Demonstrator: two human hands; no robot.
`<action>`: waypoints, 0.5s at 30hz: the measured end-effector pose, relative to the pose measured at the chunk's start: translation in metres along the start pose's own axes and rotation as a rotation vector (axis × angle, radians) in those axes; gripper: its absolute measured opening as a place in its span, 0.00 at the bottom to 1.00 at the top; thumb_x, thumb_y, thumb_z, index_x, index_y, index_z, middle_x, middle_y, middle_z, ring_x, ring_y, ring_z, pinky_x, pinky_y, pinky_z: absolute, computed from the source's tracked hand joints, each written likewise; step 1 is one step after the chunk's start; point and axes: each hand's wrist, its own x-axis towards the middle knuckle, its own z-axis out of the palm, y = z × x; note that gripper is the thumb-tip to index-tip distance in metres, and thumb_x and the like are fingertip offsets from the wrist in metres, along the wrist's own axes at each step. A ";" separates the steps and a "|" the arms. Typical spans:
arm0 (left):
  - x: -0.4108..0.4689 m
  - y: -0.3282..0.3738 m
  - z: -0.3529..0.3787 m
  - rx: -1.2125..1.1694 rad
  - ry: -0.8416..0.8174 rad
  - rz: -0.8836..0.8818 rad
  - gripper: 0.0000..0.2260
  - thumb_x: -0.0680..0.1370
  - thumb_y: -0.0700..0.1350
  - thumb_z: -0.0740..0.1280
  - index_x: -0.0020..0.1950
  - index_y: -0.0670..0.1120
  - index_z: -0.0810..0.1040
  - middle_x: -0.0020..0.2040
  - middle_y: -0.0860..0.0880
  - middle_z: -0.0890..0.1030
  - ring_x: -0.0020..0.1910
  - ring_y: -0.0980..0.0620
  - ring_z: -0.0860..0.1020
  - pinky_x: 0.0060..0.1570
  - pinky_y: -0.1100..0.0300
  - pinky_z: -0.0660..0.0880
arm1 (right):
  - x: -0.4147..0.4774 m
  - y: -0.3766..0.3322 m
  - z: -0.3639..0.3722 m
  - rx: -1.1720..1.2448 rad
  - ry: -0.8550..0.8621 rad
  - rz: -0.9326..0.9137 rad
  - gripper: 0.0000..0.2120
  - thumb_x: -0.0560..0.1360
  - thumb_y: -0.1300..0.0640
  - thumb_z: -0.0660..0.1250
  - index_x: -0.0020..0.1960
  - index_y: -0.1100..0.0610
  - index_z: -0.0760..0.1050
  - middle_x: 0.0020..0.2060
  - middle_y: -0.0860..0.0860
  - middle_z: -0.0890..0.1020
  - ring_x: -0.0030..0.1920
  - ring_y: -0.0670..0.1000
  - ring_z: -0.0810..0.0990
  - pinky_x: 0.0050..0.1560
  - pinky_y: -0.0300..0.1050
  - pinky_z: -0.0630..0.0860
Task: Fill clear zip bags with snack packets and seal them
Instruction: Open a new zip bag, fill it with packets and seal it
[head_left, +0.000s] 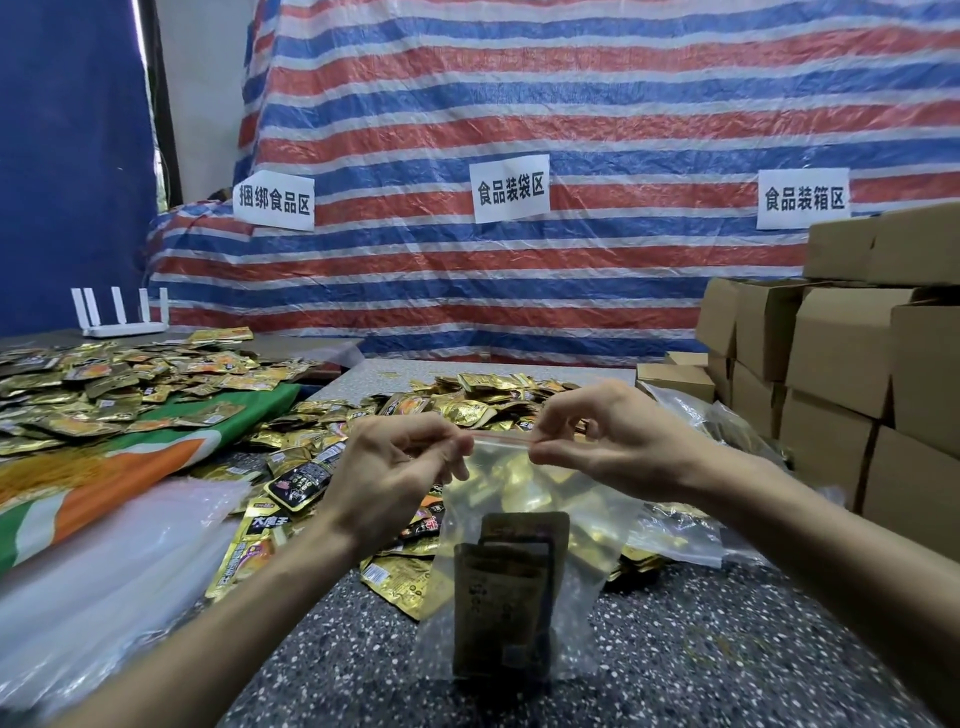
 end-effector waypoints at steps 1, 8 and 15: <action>0.000 -0.001 0.000 -0.011 0.004 -0.010 0.07 0.78 0.39 0.70 0.42 0.45 0.85 0.36 0.50 0.84 0.36 0.50 0.81 0.36 0.50 0.80 | -0.001 0.001 -0.002 -0.003 -0.004 0.008 0.04 0.75 0.49 0.73 0.43 0.48 0.83 0.40 0.45 0.83 0.42 0.42 0.79 0.43 0.41 0.74; 0.001 -0.012 -0.010 -0.053 0.012 -0.039 0.07 0.77 0.41 0.69 0.42 0.47 0.85 0.37 0.48 0.85 0.37 0.54 0.81 0.37 0.60 0.79 | -0.015 0.014 -0.014 0.008 -0.011 0.037 0.04 0.75 0.53 0.72 0.44 0.52 0.83 0.39 0.44 0.83 0.40 0.40 0.78 0.40 0.32 0.71; 0.001 -0.012 -0.009 -0.080 0.020 -0.054 0.10 0.78 0.35 0.68 0.41 0.44 0.86 0.37 0.46 0.85 0.38 0.52 0.82 0.39 0.64 0.78 | -0.029 0.028 -0.026 0.098 -0.024 0.043 0.05 0.76 0.59 0.73 0.43 0.59 0.84 0.30 0.42 0.80 0.30 0.36 0.76 0.32 0.28 0.68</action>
